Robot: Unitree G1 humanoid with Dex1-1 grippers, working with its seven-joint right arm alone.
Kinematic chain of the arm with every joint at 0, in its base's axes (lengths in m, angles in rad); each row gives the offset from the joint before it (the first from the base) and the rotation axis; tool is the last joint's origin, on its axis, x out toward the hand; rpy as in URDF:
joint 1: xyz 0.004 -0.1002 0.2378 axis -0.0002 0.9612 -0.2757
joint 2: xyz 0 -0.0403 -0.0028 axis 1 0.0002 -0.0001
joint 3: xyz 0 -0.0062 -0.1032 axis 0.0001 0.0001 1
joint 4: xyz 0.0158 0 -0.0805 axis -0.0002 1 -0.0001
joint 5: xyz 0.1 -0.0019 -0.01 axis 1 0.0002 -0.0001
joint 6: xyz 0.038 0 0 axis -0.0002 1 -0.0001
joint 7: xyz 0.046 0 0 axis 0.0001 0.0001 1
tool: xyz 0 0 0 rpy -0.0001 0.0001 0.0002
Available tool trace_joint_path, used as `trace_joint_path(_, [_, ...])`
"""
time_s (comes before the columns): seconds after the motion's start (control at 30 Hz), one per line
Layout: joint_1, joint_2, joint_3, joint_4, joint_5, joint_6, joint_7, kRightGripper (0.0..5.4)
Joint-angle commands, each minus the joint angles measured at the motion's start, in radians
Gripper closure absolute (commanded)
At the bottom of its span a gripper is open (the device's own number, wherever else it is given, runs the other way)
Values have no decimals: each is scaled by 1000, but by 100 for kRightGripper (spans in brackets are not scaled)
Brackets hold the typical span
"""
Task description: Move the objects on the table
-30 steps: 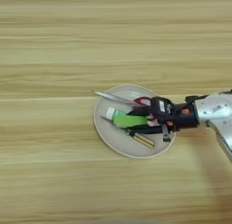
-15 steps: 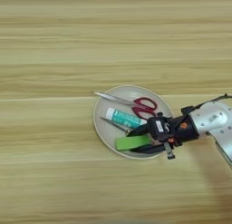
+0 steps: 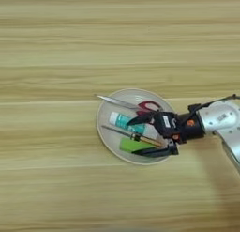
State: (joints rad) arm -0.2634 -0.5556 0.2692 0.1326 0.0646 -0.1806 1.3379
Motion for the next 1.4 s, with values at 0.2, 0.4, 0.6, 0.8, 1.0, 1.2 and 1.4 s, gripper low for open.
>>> trace_joint_path(0.2, [-81,10,-77,-73,127,22,-35,90])
trace_joint_path(0.4, [-167,102,-165,-18,187,20,-164,19])
trace_joint_path(0.6, [-274,166,-252,134,177,-3,-334,4])
trace_joint_path(0.8, [-313,192,-286,203,177,12,-405,4])
trace_joint_path(1.0, [-339,195,-315,226,196,50,-436,4])
trace_joint_path(1.2, [-321,166,-283,223,149,68,-418,4])
trace_joint_path(1.4, [-304,145,-246,227,94,113,-408,4])
